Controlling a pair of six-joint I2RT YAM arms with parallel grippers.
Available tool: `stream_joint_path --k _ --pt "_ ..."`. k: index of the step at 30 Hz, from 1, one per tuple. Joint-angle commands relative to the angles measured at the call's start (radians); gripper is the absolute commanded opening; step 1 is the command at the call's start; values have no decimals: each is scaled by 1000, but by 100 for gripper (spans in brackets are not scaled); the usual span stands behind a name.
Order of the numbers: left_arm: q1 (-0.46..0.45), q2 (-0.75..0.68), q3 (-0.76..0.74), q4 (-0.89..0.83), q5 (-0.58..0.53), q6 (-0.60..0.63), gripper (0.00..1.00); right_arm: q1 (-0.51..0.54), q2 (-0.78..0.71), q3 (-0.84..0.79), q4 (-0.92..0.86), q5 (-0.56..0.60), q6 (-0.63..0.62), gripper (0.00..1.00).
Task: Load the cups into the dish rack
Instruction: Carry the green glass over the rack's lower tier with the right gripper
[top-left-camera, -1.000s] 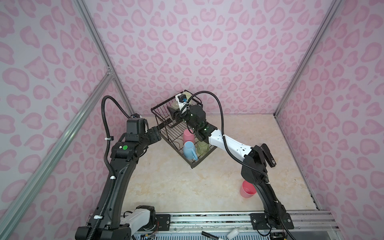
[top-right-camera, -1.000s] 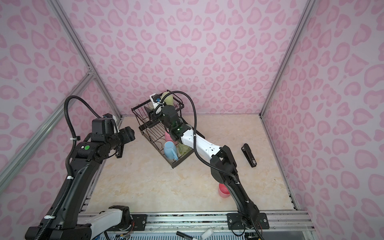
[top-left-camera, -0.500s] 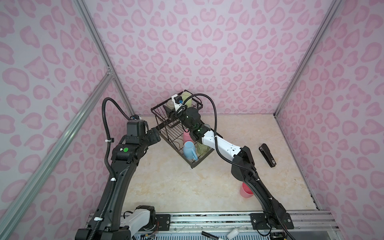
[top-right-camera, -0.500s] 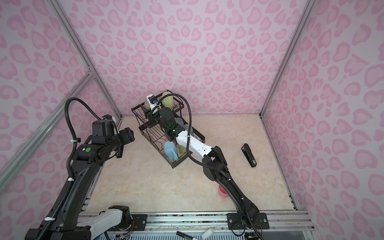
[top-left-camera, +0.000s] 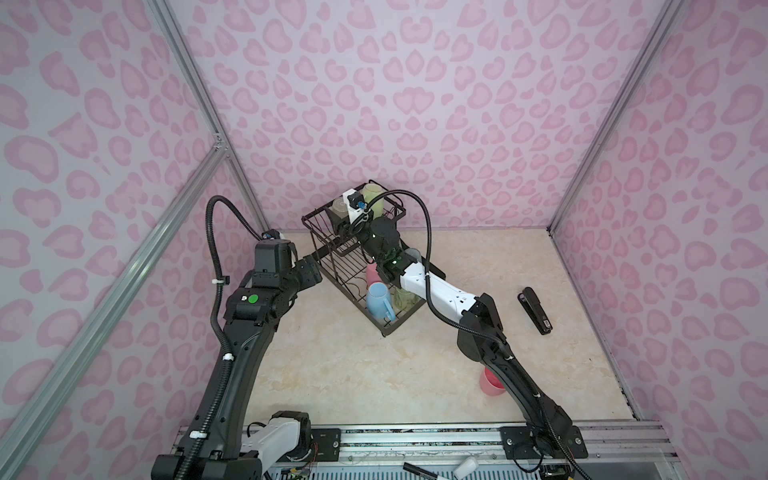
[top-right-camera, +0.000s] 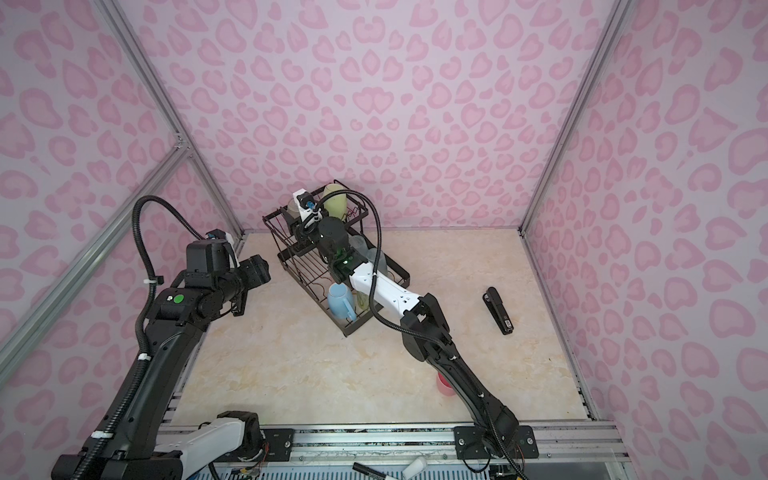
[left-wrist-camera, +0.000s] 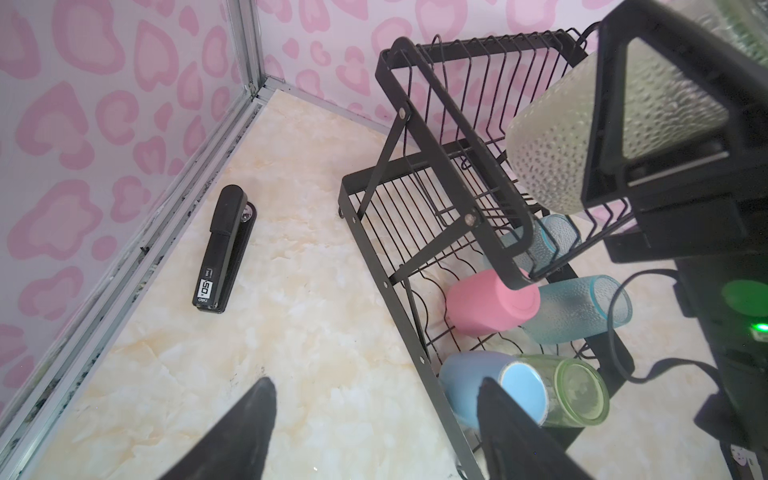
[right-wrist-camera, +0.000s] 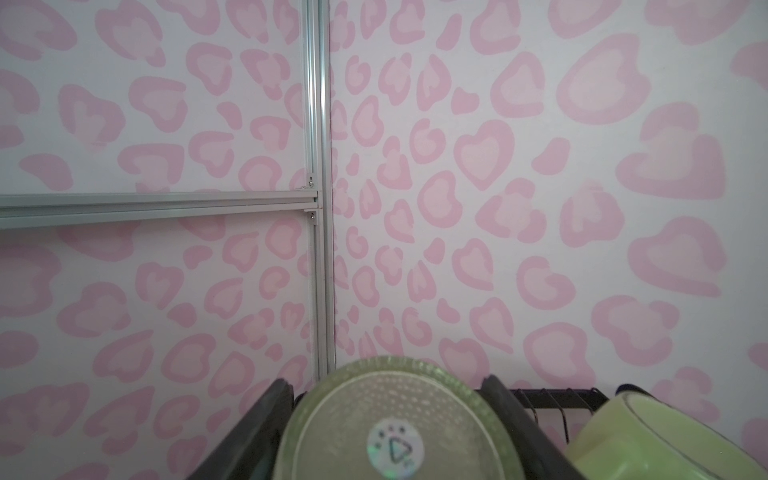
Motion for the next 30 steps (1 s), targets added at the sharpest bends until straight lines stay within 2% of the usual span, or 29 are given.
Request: stream_joint_path --k 1,5,13,21,25,30 --pt "2 3 -7 28 3 8 78 -2 3 8 19 5 -12 55" --pt "2 3 -15 34 6 10 78 -2 -67 -53 25 9 -23 55" --pt "8 -6 -37 47 18 15 78 -25 -420 -563 228 36 -32 55" --pt "9 -16 -64 67 71 20 78 -84 -737 -1028 225 92 -45 54" --pt "8 -15 -71 77 104 22 77 -131 -834 -1211 217 114 -20 54" --pt "8 -26 -86 97 129 24 77 -170 -866 -1372 272 161 12 53"
